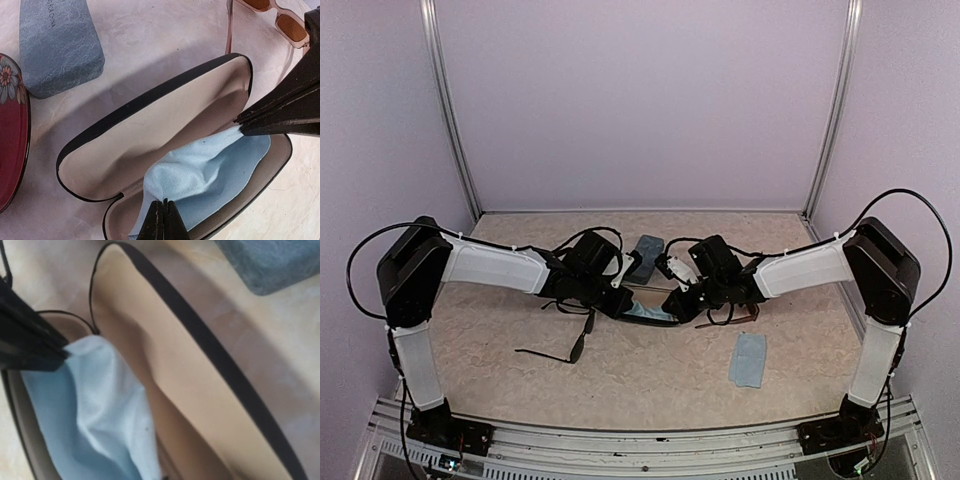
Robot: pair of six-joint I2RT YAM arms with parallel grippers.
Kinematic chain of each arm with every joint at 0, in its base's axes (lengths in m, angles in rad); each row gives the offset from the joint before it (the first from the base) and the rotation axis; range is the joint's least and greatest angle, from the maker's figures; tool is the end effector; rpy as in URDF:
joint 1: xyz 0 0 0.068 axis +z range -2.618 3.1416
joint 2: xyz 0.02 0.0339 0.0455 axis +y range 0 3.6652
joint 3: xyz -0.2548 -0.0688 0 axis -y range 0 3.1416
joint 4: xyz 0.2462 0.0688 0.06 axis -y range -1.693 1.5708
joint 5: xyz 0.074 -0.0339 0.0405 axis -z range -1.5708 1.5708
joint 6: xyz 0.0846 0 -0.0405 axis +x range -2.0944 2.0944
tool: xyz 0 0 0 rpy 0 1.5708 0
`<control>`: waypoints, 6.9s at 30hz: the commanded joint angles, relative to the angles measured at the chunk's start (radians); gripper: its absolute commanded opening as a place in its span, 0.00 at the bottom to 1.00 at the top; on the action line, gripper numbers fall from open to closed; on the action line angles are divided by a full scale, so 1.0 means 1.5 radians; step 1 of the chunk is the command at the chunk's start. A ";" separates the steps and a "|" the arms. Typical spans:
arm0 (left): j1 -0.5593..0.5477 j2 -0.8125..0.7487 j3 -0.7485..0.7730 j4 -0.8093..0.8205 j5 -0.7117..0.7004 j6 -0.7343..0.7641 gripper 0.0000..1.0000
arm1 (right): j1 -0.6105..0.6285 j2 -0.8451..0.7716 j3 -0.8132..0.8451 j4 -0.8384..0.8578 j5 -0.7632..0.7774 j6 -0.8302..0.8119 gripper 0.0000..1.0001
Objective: Organize the sunglasses
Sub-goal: Place the folded cleaning cloth in the sunglasses case, then adjust the folded cleaning cloth on the sunglasses case.
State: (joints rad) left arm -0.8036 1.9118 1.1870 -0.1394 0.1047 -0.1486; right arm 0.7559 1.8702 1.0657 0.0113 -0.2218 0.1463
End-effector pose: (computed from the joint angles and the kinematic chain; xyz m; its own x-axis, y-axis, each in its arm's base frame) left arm 0.2935 -0.3171 0.1150 -0.6351 0.4465 -0.6303 0.6764 0.7155 -0.1747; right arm 0.2921 0.3009 0.1096 -0.6269 -0.3955 -0.6712 -0.6975 0.6688 0.2574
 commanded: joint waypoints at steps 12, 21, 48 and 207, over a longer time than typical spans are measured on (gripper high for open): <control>-0.001 -0.030 0.014 -0.020 -0.078 -0.009 0.31 | -0.006 -0.054 -0.002 -0.025 0.028 0.010 0.19; -0.041 -0.052 0.000 -0.015 -0.138 -0.019 0.44 | -0.005 -0.104 -0.057 0.000 0.008 0.052 0.36; -0.104 -0.026 -0.079 0.050 -0.123 -0.078 0.36 | 0.023 -0.081 -0.149 0.067 -0.005 0.125 0.23; -0.167 -0.202 -0.209 0.130 -0.221 -0.143 0.50 | 0.083 -0.084 -0.171 0.115 0.130 0.295 0.48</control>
State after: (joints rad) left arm -1.0500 1.6665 0.9031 0.0807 -0.1745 -0.3527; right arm 0.8707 1.7760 0.7891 0.2287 -0.0460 0.5983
